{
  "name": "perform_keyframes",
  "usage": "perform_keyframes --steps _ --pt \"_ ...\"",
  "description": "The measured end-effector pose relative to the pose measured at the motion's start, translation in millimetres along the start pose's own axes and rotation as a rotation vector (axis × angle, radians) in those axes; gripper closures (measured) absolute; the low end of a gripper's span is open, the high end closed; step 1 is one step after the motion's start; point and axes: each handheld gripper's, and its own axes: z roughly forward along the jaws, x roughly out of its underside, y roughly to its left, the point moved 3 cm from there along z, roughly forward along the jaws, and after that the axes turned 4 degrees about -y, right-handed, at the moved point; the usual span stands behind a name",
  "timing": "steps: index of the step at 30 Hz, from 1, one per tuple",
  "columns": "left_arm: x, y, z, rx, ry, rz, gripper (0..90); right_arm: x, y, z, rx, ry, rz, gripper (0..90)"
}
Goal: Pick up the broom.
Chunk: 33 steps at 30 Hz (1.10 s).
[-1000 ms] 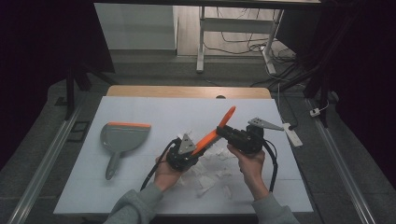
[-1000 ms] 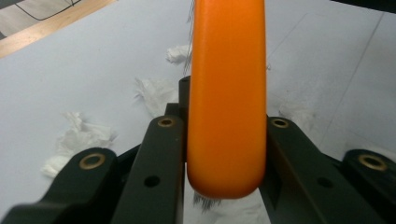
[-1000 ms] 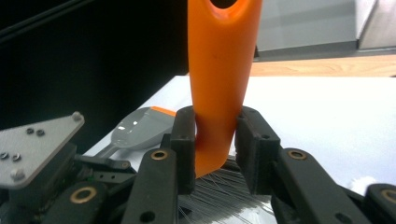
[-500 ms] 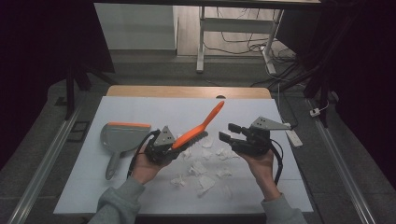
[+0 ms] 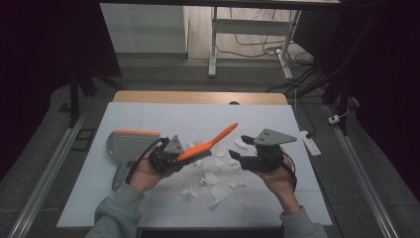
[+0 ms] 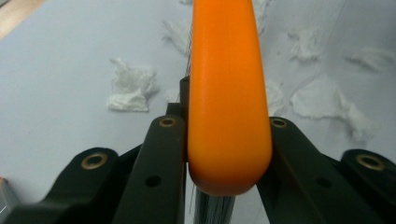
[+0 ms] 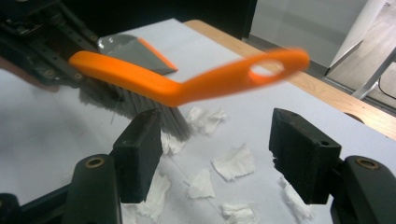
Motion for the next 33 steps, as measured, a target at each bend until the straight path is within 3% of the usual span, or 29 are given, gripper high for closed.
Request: perform_keyframes --steps 5,9,15,19,23,29,32,33 --pt "-0.5 -5.4 7.3 0.009 0.053 0.023 78.5 -3.0 9.8 3.6 -0.045 0.067 -0.062 35.5" --pt "-2.6 -14.0 14.3 0.013 0.094 0.073 78.6 -2.7 17.2 8.1 -0.074 0.115 -0.093 35.3" --pt "-7.8 -24.1 17.2 0.025 0.084 0.117 78.6 -0.3 20.7 14.5 -0.096 0.148 -0.128 34.9" --pt "-11.0 -30.3 19.3 0.026 0.104 0.147 78.6 2.0 23.4 18.1 -0.117 0.175 -0.163 33.8" --pt "-15.2 -38.4 22.0 0.039 0.108 0.176 78.6 4.0 24.8 20.8 -0.106 0.200 -0.201 32.3" --pt "-21.5 -47.3 21.1 0.031 0.143 0.241 78.6 10.8 30.6 29.9 -0.123 0.282 -0.249 32.8" --pt "-21.8 -48.1 21.8 0.037 0.142 0.244 78.6 13.9 33.0 33.7 -0.138 0.311 -0.265 34.4" --pt "-22.0 -48.3 22.1 0.036 0.144 0.248 78.6 17.4 35.8 37.9 -0.157 0.345 -0.289 35.5"
